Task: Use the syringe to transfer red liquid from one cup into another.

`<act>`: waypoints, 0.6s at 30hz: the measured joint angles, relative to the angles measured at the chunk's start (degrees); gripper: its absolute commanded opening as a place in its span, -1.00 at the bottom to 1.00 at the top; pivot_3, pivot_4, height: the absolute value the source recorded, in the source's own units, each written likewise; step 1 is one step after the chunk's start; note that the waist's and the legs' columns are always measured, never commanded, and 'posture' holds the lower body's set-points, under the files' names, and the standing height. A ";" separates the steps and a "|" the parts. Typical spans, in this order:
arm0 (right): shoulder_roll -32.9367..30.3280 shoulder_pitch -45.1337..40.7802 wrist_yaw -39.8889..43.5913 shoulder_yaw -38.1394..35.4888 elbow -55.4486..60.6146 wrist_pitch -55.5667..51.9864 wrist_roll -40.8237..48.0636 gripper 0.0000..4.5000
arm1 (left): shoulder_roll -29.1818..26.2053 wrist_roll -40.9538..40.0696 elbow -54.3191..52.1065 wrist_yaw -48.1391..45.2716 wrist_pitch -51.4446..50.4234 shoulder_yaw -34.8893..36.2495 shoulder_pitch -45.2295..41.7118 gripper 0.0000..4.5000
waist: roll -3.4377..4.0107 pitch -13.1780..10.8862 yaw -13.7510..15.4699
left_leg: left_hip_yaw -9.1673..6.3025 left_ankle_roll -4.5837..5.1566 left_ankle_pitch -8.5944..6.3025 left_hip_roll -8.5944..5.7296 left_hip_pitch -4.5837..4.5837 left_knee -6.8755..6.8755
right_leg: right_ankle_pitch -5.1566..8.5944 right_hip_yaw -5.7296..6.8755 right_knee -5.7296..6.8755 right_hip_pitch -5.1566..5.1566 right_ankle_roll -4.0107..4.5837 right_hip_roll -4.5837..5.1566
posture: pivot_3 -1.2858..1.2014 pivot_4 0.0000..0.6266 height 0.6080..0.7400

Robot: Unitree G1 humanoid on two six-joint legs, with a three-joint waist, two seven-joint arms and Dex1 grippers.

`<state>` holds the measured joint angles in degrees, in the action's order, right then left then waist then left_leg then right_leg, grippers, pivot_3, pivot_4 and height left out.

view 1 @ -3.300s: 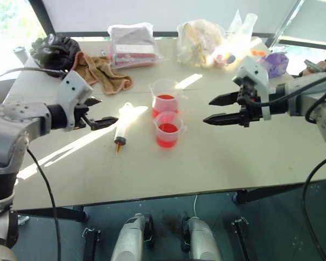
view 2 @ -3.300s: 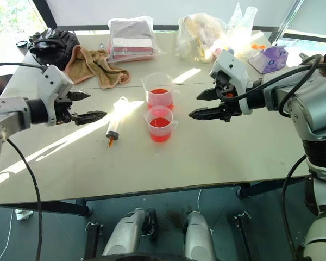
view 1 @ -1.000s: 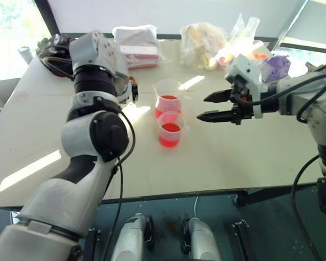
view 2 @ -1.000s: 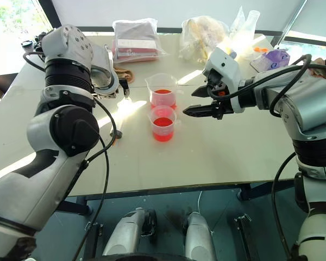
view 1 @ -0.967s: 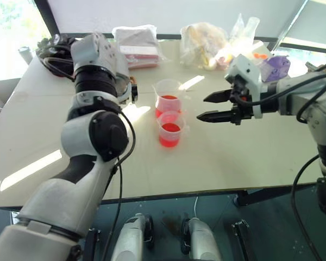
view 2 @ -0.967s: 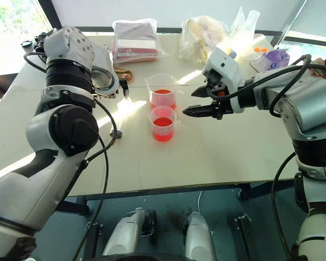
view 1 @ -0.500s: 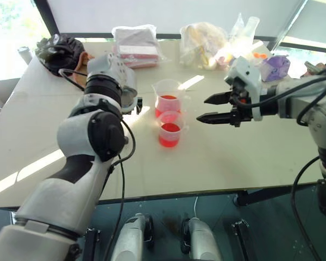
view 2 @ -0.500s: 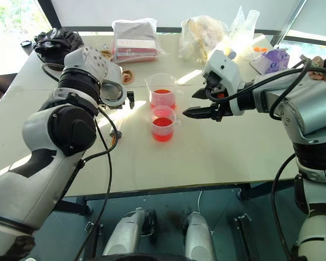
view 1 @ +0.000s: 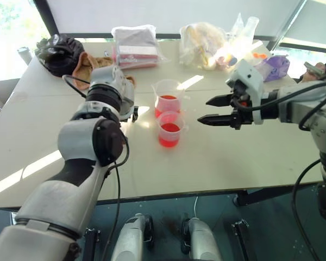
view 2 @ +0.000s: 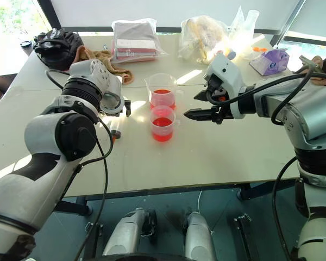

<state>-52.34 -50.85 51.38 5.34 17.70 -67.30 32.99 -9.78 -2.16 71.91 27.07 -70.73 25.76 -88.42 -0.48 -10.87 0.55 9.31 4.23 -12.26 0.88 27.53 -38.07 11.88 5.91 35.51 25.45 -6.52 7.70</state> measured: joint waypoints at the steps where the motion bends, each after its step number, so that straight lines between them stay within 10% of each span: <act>1: 0.00 0.02 -0.13 -0.07 0.13 -0.07 0.08 0.50 | 0.14 -0.12 0.02 -0.37 0.21 -0.29 0.05 0.22 | 0.00 0.00 0.00 | 0.00 0.00 0.00 0.00 0.00 0.00 | 0.00 0.00 0.00 0.00 0.00 0.01 | 0.03 -0.52 1.00; 4: 0.00 0.15 -0.52 -0.25 0.34 -0.61 0.57 0.50 | 0.37 -0.61 0.03 -1.33 0.52 -0.87 0.20 -0.34 | 0.00 0.00 -0.02 | -0.01 0.00 0.00 0.00 0.00 0.00 | 0.00 -0.01 0.00 0.01 0.00 0.02 | 0.03 -0.52 1.00; 18: 0.01 0.17 -1.92 -0.30 1.15 -1.50 1.66 0.50 | -3.38 -4.74 -14.48 -12.62 8.73 -3.46 8.11 -0.35 | 0.01 0.03 -0.08 | -0.04 -0.11 0.07 0.05 0.02 -0.01 | -0.11 -0.05 0.05 0.11 0.17 0.07 | 0.03 -0.52 1.00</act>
<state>-52.33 -50.68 49.47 5.04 18.85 -68.79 34.66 -13.16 -6.89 57.43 14.44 -62.00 22.30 -80.31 -0.48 -10.83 0.46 9.27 4.12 -12.19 0.93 27.55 -38.08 11.77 5.86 35.57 25.57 -6.35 7.78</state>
